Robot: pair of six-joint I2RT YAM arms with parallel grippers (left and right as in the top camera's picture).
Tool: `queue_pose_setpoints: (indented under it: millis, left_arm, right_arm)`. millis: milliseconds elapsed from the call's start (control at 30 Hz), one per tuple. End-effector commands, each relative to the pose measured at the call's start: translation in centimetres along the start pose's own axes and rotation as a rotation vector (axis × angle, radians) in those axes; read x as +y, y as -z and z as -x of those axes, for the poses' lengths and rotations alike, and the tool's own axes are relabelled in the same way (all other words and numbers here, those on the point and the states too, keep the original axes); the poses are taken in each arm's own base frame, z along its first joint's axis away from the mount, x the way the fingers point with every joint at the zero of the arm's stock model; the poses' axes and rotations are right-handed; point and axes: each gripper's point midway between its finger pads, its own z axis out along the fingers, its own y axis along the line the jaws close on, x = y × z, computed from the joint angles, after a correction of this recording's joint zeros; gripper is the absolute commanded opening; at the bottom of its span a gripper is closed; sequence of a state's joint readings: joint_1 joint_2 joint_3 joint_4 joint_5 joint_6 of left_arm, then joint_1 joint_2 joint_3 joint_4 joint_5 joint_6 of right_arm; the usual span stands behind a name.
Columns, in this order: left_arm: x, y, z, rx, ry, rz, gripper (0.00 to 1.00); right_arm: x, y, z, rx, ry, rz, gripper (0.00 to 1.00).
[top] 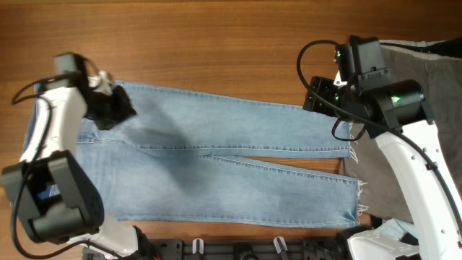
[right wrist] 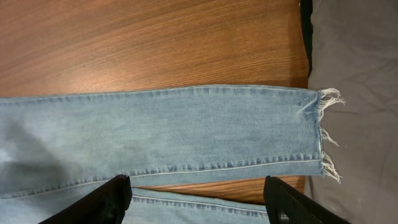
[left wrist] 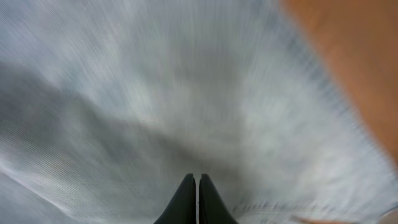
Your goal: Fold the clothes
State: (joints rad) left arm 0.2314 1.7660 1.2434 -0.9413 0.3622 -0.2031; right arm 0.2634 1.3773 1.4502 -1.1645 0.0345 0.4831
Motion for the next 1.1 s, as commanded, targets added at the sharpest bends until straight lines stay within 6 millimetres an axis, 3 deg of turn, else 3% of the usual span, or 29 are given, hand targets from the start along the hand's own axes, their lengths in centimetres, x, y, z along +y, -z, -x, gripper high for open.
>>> queue_pose_setpoints:
  millis: [0,100,267,333,400,533,600,733,900,1067]
  left_arm:
    - [2.9,-3.7,-3.8,0.078,0.088,0.180,0.04]
    - [4.7,-6.3,-5.1,0.061,0.160,0.188,0.04]
    - [10.1,-8.3,-3.3,-0.064,0.310,0.294,0.04]
    - [13.5,-8.7,-1.0,-0.147,0.376,0.337,0.04]
    - [15.7,-9.0,1.1,-0.216,0.438,0.312,0.04]
    - [18.7,-8.0,5.3,-0.334,0.613,0.170,0.04]
    - [18.4,-6.3,8.0,-0.387,0.614,0.066,0.04]
    - [15.5,-4.1,10.0,-0.371,0.464,-0.022,0.07]
    - [11.3,-1.2,9.9,-0.331,0.278,-0.008,0.20]
    - [5.4,3.8,9.2,-0.371,0.156,-0.032,0.26]
  right_arm:
    - [-0.3,0.4,0.5,-0.022,-0.018,-0.017,0.73]
    - [-0.3,0.4,0.5,-0.022,-0.018,-0.017,0.73]
    - [-0.3,0.4,0.5,-0.022,-0.017,-0.018,0.73]
    - [-0.3,0.4,0.5,-0.022,-0.017,-0.018,0.74]
    - [-0.3,0.4,0.6,-0.024,-0.017,-0.017,0.74]
    - [-0.3,0.4,0.6,-0.025,-0.017,-0.017,0.74]
    - [-0.3,0.3,0.6,-0.024,-0.017,-0.017,0.75]
    - [-0.2,-0.4,0.7,-0.012,-0.016,-0.024,0.74]
    - [0.1,-2.8,0.8,0.033,0.021,-0.040,0.73]
    - [1.3,-7.5,0.8,0.121,0.115,-0.016,0.70]
